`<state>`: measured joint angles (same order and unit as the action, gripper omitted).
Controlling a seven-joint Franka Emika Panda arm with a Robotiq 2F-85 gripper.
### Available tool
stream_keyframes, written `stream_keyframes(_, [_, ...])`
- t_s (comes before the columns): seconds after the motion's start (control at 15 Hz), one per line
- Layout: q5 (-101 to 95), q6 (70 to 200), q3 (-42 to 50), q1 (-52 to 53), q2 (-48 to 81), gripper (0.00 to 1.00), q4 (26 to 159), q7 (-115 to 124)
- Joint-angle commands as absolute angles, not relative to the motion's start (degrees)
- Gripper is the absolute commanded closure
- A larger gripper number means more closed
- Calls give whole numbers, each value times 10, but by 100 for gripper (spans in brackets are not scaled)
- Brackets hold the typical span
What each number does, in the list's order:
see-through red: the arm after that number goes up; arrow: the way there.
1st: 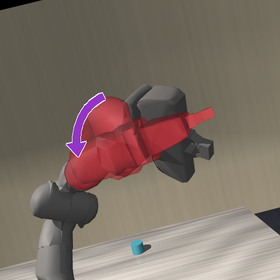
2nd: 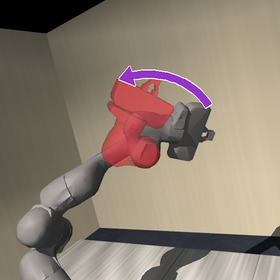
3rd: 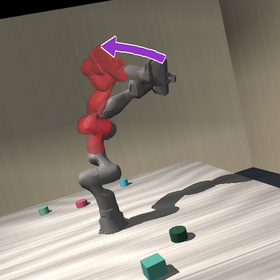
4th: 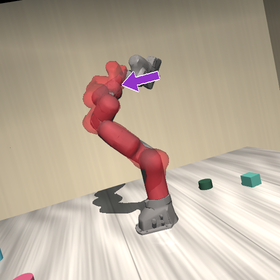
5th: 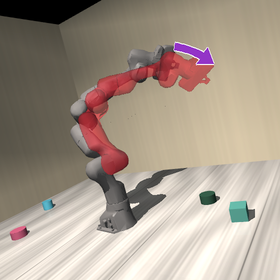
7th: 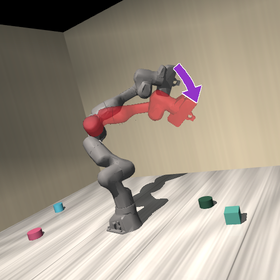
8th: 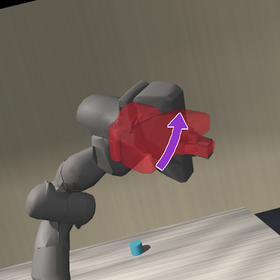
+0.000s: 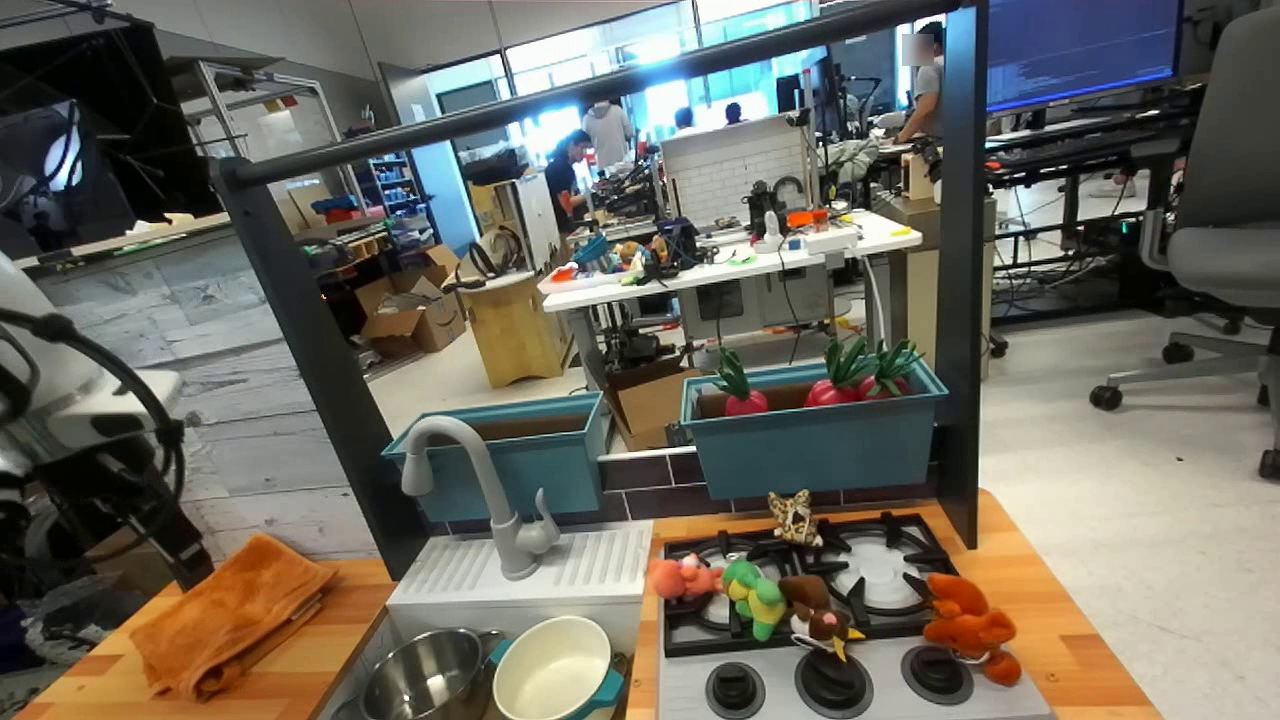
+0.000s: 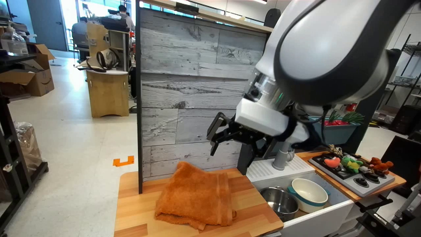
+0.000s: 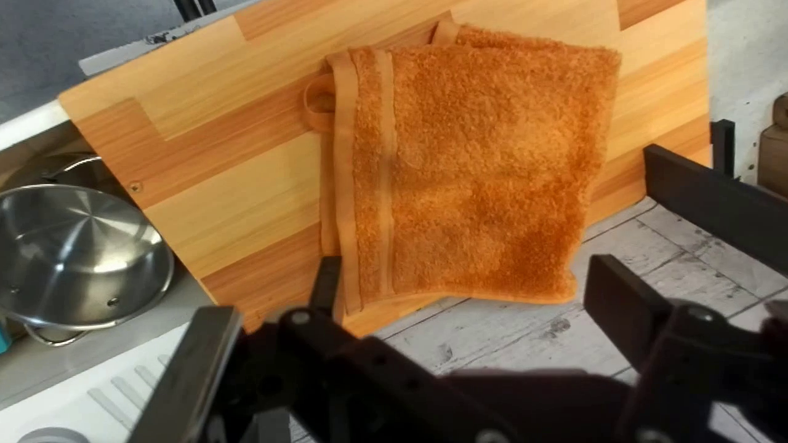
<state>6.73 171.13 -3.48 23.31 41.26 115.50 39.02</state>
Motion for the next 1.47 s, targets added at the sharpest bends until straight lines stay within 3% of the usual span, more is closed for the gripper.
stream_keyframes(0.0, [78,1702,25,297,534,0,1021,414])
stream_keyframes(0.2, [83,1666,46,318,607,0,947,439])
stream_keyframes(0.27, [79,1691,34,305,560,0,1010,420])
stream_keyframes(0.67, [81,1711,38,315,622,0,938,433])
stream_keyframes(0.93, [80,1661,47,330,660,0,859,447])
stream_keyframes(1.13, [71,1550,79,354,728,0,762,503])
stream_keyframes(1.2, [66,1603,54,333,671,0,842,474])
stream_keyframes(1.4, [65,1597,55,336,689,0,827,480])
